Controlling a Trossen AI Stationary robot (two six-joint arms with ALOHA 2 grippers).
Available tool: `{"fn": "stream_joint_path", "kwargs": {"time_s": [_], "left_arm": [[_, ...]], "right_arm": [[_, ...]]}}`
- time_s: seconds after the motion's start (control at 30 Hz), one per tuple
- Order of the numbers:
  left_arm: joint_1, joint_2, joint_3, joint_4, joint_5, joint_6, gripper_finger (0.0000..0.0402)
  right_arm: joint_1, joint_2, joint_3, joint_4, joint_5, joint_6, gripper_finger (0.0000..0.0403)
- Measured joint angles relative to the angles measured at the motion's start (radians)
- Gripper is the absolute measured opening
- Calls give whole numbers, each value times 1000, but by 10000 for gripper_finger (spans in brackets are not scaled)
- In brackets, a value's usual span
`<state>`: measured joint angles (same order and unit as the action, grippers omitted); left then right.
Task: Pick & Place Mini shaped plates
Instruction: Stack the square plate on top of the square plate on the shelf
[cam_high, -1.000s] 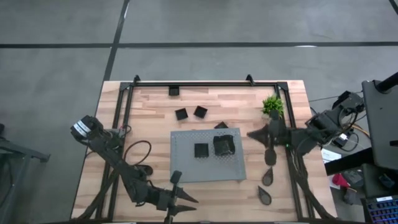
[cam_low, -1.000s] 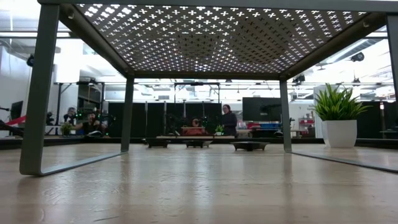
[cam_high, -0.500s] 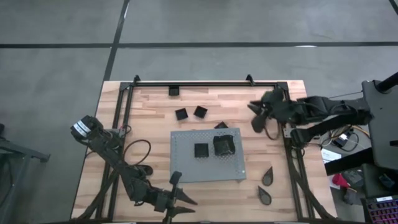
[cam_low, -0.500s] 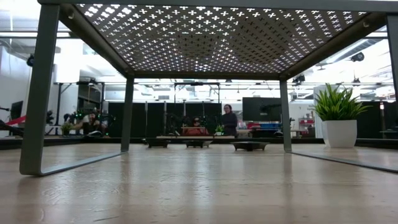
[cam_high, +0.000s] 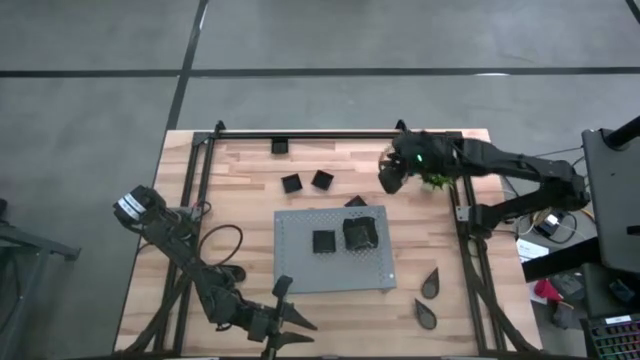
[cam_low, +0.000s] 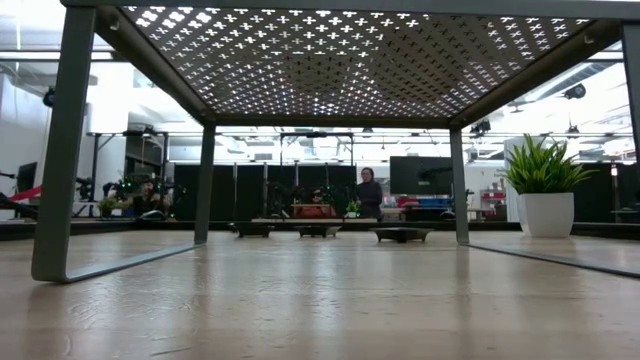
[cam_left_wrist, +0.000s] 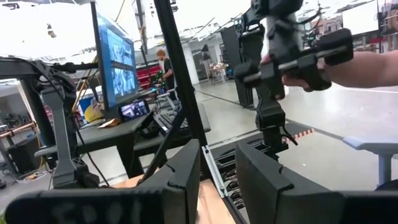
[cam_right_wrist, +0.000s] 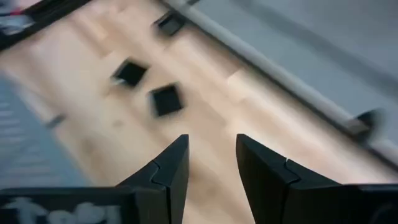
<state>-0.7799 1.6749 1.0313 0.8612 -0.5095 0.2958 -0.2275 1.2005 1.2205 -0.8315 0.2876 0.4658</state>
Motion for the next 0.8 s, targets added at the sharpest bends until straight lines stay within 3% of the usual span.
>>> {"fn": "stream_joint_path", "kwargs": {"time_s": [0.1,0.3,0.53,0.8], "left_arm": [[0,0,0,-4,0,0,99],[0,0,0,0,0,23,99],[0,-33,0,2,0,55,99],[-3,-79,-6,-5,0,72,99]], "right_arm": [[-104,34,0,7,-150,-42,136],[-271,82,1,11,-277,-150,137],[-385,187,1,8,-573,-253,133],[-439,333,0,-3,-663,-379,132]]}}
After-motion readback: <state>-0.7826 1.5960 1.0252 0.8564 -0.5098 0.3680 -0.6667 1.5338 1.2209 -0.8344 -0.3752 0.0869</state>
